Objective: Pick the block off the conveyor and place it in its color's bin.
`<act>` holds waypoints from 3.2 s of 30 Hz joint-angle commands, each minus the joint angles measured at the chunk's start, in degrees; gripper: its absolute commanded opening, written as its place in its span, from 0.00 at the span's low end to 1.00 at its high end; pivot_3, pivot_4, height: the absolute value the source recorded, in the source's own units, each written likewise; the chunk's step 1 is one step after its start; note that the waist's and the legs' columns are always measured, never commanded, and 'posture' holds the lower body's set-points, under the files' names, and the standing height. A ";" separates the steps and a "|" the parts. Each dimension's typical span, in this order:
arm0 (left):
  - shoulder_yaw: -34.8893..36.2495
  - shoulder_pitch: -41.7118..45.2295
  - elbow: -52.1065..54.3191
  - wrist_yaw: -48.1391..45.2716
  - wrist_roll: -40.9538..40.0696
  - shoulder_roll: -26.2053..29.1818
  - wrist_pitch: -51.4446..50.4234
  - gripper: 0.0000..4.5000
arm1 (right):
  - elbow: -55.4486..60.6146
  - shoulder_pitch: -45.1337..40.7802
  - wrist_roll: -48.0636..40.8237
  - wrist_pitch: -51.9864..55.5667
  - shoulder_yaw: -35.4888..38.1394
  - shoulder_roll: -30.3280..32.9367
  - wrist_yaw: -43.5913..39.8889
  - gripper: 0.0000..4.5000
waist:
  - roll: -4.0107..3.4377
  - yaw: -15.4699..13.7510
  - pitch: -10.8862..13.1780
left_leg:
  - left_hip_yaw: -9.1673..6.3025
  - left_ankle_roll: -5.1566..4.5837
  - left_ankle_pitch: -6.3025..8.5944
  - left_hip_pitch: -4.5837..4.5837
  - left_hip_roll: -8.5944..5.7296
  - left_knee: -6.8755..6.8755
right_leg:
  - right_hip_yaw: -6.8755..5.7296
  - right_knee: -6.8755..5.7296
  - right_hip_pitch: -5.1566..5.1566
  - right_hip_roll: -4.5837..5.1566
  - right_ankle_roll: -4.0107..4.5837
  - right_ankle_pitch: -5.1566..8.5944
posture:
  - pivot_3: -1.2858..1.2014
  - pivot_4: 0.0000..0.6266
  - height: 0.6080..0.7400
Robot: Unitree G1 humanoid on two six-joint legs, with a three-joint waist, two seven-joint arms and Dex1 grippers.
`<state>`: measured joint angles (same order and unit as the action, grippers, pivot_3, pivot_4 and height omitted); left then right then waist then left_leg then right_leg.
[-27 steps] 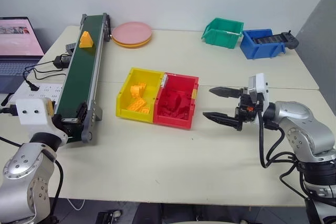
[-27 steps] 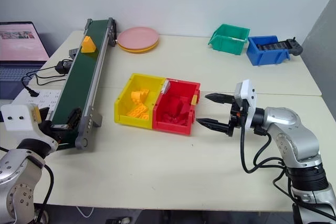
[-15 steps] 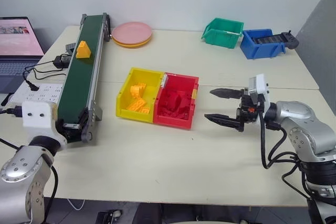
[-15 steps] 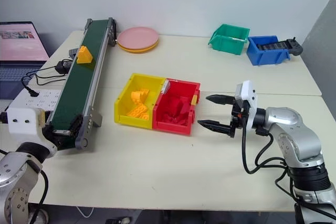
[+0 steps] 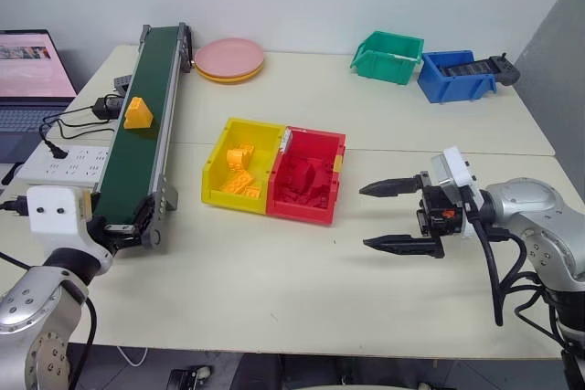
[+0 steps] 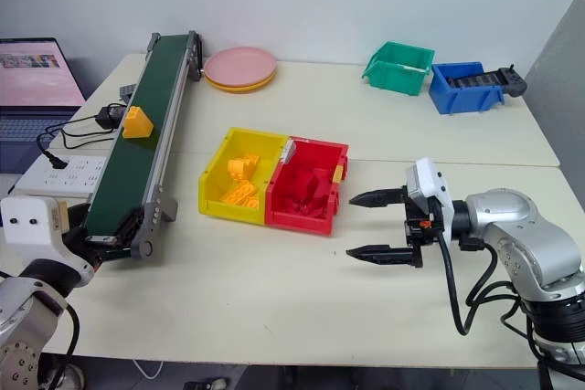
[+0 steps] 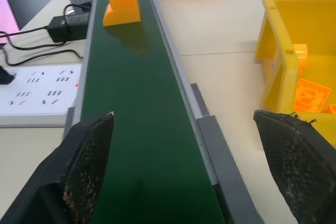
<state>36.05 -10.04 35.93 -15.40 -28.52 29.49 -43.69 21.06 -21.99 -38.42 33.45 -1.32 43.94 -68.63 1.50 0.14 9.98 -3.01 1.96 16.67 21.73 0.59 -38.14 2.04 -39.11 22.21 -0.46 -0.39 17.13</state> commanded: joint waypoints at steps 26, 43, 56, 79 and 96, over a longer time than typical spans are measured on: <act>1.04 2.57 -1.17 2.77 1.53 3.24 -4.72 0.99 | 0.11 -0.91 1.56 -3.25 0.17 -0.55 -0.11 1.00 | 0.00 -0.01 0.00 | 0.00 0.00 0.00 0.00 0.00 0.00 | 0.01 0.01 0.01 0.00 0.00 0.00 | 0.52 0.24 1.00; 0.95 -0.77 3.16 4.75 1.89 0.49 -5.50 0.37 | -1.77 -3.49 1.33 -2.61 -0.21 -0.17 -0.85 1.00 | -0.01 -0.01 -0.01 | 0.00 0.00 0.00 0.00 0.00 0.00 | 0.02 0.01 0.00 0.01 0.00 0.00 | 0.52 0.24 1.00; -0.13 5.78 4.66 4.26 0.74 4.15 -6.31 0.35 | -2.04 -3.99 0.96 -2.07 0.17 0.21 -0.75 1.00 | 0.00 -0.03 0.00 | -0.02 0.00 0.00 0.01 -0.01 -0.01 | -0.02 0.00 -0.01 0.00 0.00 0.00 | 0.52 0.24 1.00; -32.22 43.53 -26.32 -10.14 3.33 7.01 -1.77 0.35 | 11.00 0.40 -7.87 4.87 11.14 2.48 11.75 1.00 | 0.05 -0.04 0.04 | -0.06 0.03 -0.02 0.09 -0.02 -0.04 | -0.08 -0.02 0.05 -0.01 0.00 0.00 | 0.52 0.24 1.00; -35.78 44.91 -32.12 -14.78 9.20 3.91 5.30 0.68 | 14.22 0.30 -9.68 6.67 10.79 4.26 15.42 1.00 | 0.05 -0.03 0.05 | -0.04 0.01 -0.02 0.15 -0.03 -0.08 | -0.05 -0.04 0.08 -0.01 0.00 0.00 | 0.52 0.24 1.00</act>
<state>-0.72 34.46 2.22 -29.56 -19.73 33.22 -39.54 33.64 -21.46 -48.25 40.92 8.90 47.42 -53.29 1.55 0.11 10.03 -3.05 1.98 16.65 21.88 0.56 -38.22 1.99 -39.15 22.29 -0.47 -0.40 17.13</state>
